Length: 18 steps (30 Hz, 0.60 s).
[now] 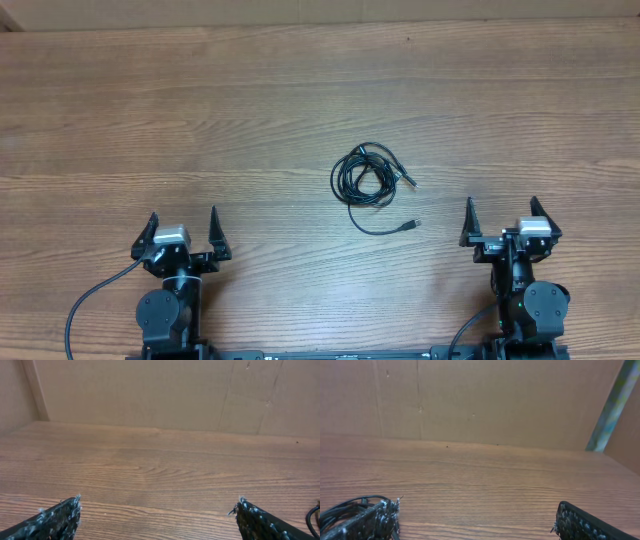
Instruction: Untangle cables
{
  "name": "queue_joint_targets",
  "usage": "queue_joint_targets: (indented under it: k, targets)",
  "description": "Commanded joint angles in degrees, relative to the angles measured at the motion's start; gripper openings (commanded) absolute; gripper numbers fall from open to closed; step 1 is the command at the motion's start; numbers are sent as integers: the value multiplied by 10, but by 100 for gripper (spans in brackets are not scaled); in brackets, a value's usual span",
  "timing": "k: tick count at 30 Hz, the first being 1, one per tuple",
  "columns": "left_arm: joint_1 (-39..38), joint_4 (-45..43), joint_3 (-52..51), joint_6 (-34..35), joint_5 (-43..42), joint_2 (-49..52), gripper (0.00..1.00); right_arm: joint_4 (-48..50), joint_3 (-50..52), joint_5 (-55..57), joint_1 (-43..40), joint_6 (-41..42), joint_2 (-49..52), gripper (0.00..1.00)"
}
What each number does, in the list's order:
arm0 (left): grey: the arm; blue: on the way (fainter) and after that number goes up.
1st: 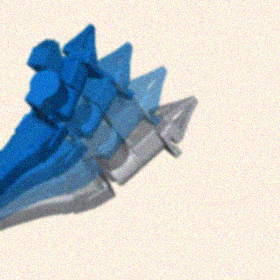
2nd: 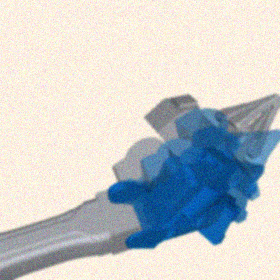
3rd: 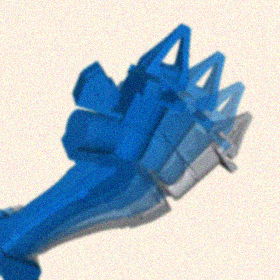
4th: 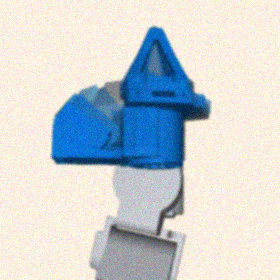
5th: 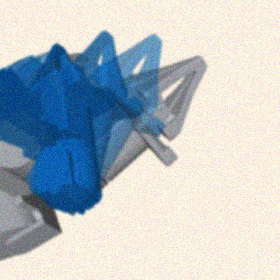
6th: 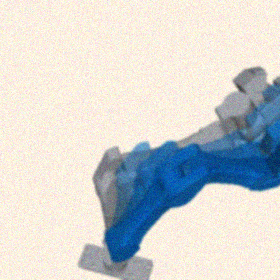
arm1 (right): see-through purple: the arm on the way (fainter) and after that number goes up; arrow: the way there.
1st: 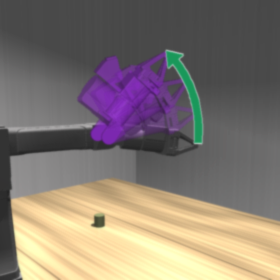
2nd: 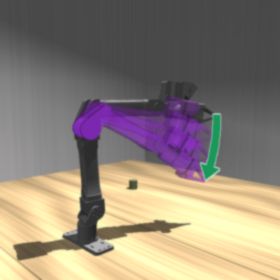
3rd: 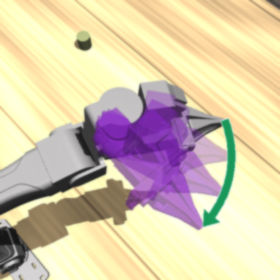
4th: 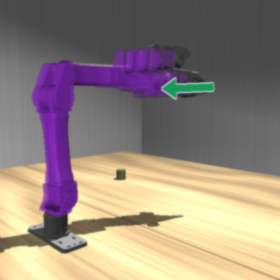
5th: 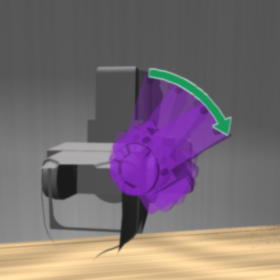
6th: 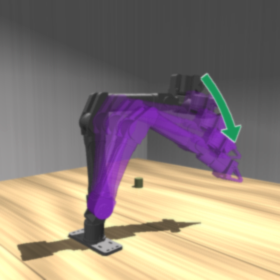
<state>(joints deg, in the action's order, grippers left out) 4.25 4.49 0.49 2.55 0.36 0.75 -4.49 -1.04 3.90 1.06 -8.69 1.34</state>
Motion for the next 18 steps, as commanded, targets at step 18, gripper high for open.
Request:
queue_joint_targets:
  k: [18]
  targets:
    - [2, 0, -2, -11, -8, -2, 100, 7, 5, -26, 0, 0, 1, 100]
